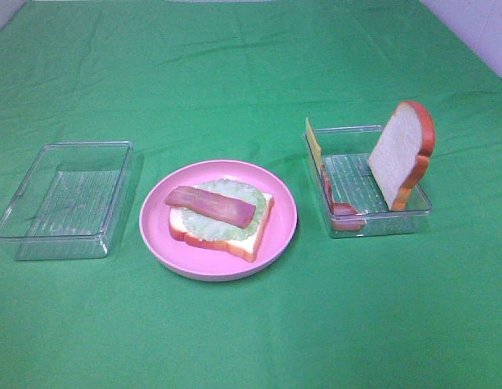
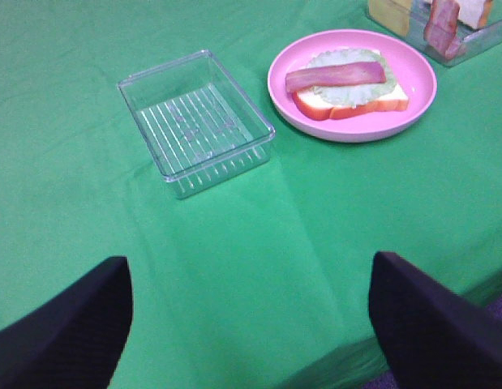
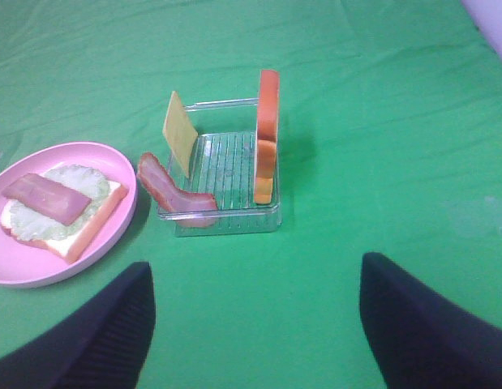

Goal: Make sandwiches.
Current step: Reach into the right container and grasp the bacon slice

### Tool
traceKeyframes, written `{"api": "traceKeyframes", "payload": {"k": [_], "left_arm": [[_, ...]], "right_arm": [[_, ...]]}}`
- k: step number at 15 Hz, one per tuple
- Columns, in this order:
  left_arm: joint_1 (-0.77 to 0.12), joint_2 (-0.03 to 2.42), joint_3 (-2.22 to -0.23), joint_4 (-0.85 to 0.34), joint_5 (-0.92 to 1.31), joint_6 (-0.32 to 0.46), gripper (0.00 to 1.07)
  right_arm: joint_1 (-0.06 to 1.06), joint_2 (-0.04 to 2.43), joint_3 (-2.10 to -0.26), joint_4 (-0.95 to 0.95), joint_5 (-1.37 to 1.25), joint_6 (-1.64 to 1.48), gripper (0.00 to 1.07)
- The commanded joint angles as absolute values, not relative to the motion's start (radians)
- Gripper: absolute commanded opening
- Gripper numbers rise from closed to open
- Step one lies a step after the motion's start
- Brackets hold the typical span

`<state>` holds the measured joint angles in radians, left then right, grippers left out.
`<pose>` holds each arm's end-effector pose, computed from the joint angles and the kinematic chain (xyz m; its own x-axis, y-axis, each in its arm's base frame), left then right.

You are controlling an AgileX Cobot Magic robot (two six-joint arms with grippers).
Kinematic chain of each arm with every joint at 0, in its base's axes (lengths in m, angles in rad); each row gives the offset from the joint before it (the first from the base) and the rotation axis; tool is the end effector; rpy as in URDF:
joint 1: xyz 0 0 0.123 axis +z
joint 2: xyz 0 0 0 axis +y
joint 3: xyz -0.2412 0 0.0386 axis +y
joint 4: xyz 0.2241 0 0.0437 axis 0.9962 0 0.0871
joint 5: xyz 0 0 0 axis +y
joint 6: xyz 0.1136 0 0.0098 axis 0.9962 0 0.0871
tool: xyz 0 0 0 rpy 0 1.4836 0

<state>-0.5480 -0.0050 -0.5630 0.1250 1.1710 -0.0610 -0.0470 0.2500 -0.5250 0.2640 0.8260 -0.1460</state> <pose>0.0261 -0.0006 0.2621 -0.4241 0.2448 -0.8719 0.4270 0.9031 0.0458 0.0815 0.0181 0.2746 -0.4353 0.0551 -0.8986 -0.1115 0.9871 0.1145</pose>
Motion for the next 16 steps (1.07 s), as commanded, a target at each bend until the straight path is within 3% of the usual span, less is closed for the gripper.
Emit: {"api": "traceKeyframes", "payload": {"k": [1, 5, 10, 12, 13, 16], "left_arm": [[-0.549, -0.014, -0.528, 0.103, 1.082, -0.059, 0.76], [-0.549, -0.013, -0.497, 0.078, 1.042, -0.040, 0.76], [-0.549, -0.013, -0.497, 0.071, 1.042, -0.040, 0.76], [-0.549, -0.013, -0.497, 0.072, 1.042, -0.040, 0.76], [-0.549, -0.013, -0.497, 0.072, 1.042, -0.040, 0.76], [-0.549, -0.013, -0.497, 0.072, 1.042, -0.040, 0.76]], "right_arm": [[-0.051, 0.453, -0.540, 0.299, 0.708, -0.168, 0.68], [-0.051, 0.962, -0.757, 0.423, 0.754, -0.311, 0.68], [-0.017, 1.369, -1.058, 0.478, 0.881, -0.350, 0.68], [0.088, 1.498, -1.182, 0.395, 0.893, -0.316, 0.68], [0.203, 1.618, -1.298, 0.282, 0.910, -0.157, 0.68], [0.311, 1.754, -1.437, 0.157, 0.996, 0.039, 0.68]]}}
